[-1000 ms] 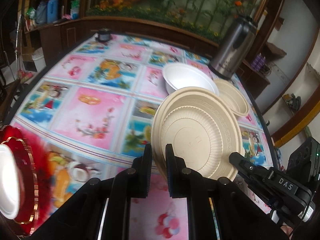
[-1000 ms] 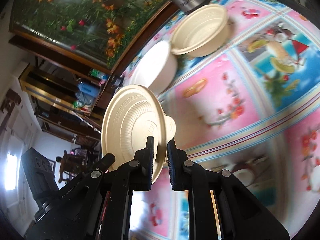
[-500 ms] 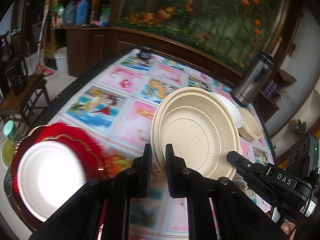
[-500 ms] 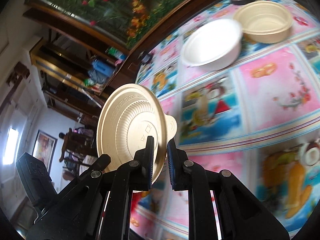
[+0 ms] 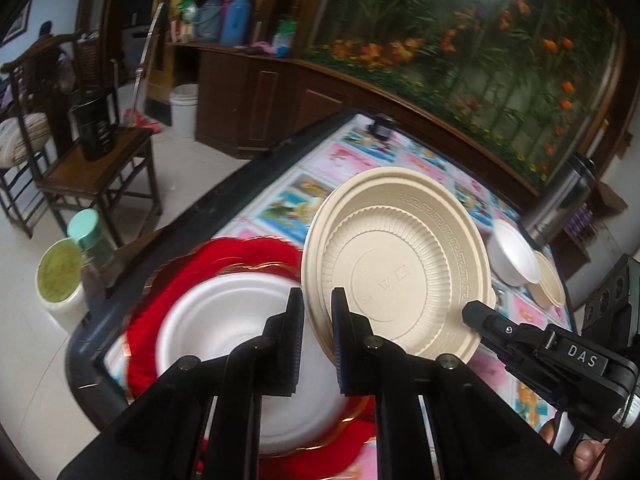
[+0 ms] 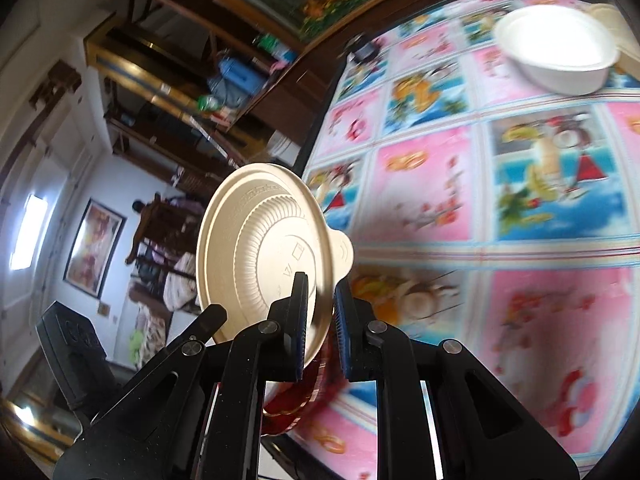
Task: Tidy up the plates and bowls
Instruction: 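Carry the beige plate with both tools to the red plate stack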
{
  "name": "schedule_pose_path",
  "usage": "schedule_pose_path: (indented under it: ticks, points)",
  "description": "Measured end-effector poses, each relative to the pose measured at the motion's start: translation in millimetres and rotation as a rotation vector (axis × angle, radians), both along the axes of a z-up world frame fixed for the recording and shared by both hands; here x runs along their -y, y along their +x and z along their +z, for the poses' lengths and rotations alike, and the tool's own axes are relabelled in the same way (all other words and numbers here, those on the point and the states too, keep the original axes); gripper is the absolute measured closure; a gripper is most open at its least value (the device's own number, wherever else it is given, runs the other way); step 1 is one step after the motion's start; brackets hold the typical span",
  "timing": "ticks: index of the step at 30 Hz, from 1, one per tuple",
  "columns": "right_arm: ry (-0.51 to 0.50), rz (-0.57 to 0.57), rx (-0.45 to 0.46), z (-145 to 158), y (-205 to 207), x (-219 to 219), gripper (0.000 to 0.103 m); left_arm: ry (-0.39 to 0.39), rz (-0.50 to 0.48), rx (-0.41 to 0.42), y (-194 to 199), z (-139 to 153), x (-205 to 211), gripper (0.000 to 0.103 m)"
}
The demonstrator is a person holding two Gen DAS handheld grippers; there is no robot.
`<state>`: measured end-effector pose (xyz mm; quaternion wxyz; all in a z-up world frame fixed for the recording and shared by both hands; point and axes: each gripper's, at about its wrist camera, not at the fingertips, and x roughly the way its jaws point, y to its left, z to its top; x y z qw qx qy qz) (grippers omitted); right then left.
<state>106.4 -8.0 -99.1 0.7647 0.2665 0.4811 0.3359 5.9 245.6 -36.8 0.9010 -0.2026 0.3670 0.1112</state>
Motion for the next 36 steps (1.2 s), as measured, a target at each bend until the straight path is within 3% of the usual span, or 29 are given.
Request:
schedule_pose_path:
  ticks: [18,36]
  points:
    - [-0.053,0.163,-0.029,-13,-23,-72,0.089,-0.024,0.080,-0.050,-34,-16,-40,0.091]
    - [-0.086,0.212,-0.076,-21,-32,-86,0.089,-0.035,0.040,-0.119,-48,-15,-48,0.088]
